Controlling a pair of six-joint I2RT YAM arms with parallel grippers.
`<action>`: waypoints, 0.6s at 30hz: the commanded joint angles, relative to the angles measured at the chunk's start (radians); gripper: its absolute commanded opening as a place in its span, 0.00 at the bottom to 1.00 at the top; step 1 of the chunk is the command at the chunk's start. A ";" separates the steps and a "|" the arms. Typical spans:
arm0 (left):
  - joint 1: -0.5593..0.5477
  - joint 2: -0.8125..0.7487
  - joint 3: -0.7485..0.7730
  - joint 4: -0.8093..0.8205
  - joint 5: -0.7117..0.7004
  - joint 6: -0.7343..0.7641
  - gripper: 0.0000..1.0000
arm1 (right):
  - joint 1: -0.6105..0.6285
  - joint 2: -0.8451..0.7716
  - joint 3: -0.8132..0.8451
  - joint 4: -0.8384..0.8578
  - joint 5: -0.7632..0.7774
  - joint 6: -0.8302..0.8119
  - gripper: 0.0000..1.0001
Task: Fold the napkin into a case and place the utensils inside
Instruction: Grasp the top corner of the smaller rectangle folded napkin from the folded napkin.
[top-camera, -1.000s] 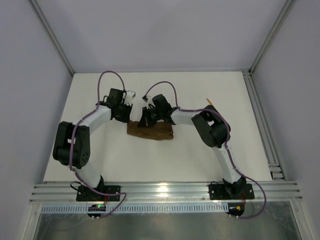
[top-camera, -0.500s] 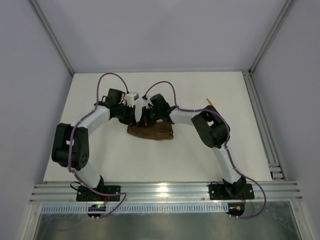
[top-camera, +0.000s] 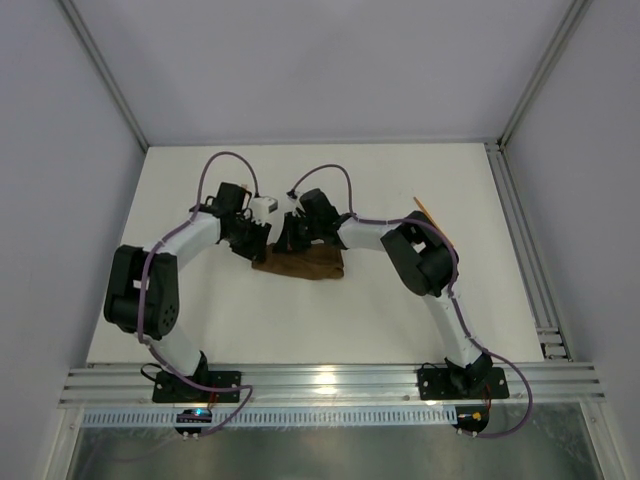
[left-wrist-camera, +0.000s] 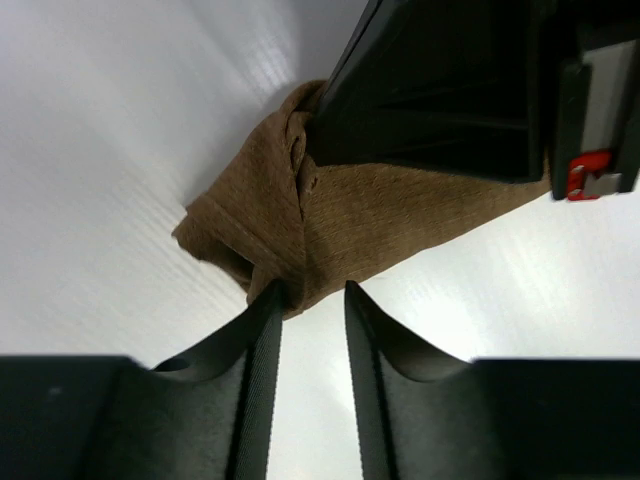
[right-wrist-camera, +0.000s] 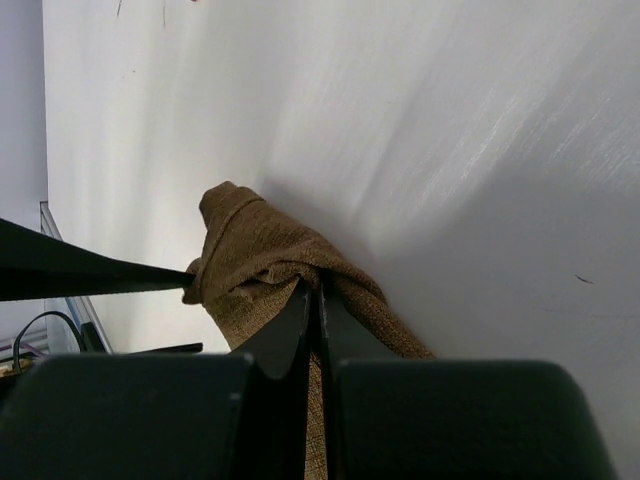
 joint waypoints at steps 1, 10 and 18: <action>0.004 -0.075 -0.003 -0.036 -0.077 0.026 0.37 | 0.002 0.018 -0.012 0.017 0.057 0.000 0.04; -0.024 -0.135 0.044 -0.054 -0.075 0.159 0.52 | 0.001 0.015 -0.023 0.031 0.040 -0.005 0.04; -0.104 -0.058 0.006 0.127 -0.285 0.178 0.33 | 0.002 0.023 -0.014 0.034 0.023 -0.013 0.04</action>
